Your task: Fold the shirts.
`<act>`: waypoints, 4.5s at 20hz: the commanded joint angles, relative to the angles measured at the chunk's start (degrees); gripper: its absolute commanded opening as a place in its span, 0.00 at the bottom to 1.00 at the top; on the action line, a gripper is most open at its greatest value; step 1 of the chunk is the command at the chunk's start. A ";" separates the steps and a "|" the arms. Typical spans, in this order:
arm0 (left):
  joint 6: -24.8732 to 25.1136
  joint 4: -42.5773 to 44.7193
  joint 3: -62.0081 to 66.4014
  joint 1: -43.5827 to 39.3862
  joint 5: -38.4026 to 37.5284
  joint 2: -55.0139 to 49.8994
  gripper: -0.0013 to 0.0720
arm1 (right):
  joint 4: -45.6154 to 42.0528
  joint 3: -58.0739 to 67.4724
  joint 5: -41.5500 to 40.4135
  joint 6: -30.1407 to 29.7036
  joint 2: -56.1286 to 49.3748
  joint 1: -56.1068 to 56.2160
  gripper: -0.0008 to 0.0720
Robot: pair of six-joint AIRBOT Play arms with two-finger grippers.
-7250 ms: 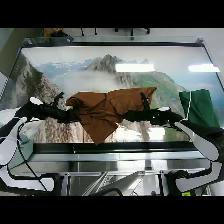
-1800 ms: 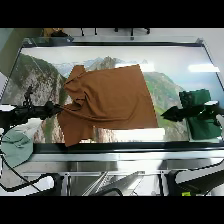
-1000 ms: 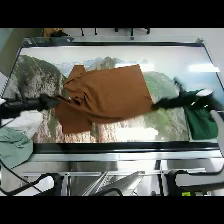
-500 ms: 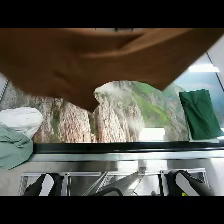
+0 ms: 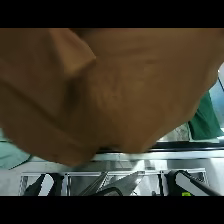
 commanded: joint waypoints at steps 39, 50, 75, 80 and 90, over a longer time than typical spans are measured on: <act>-12.61 47.60 9.29 -29.22 1.53 -58.64 0.04 | -15.06 -15.45 5.31 3.15 -41.83 7.80 0.33; -19.50 47.87 10.93 -24.55 -19.63 -45.86 0.83 | -16.17 -23.43 18.86 11.26 -24.70 -3.56 0.67; 0.55 18.32 -74.79 -18.43 17.46 -10.23 0.83 | -9.75 -61.79 9.18 6.93 -6.45 -5.42 0.67; 4.46 19.76 -71.49 -14.25 11.06 -11.10 0.04 | -15.02 -61.79 8.74 9.31 -6.71 -8.28 0.67; 4.09 20.65 -69.18 -13.81 10.82 -0.09 0.04 | -17.42 -67.36 3.39 10.54 -12.55 -1.88 0.52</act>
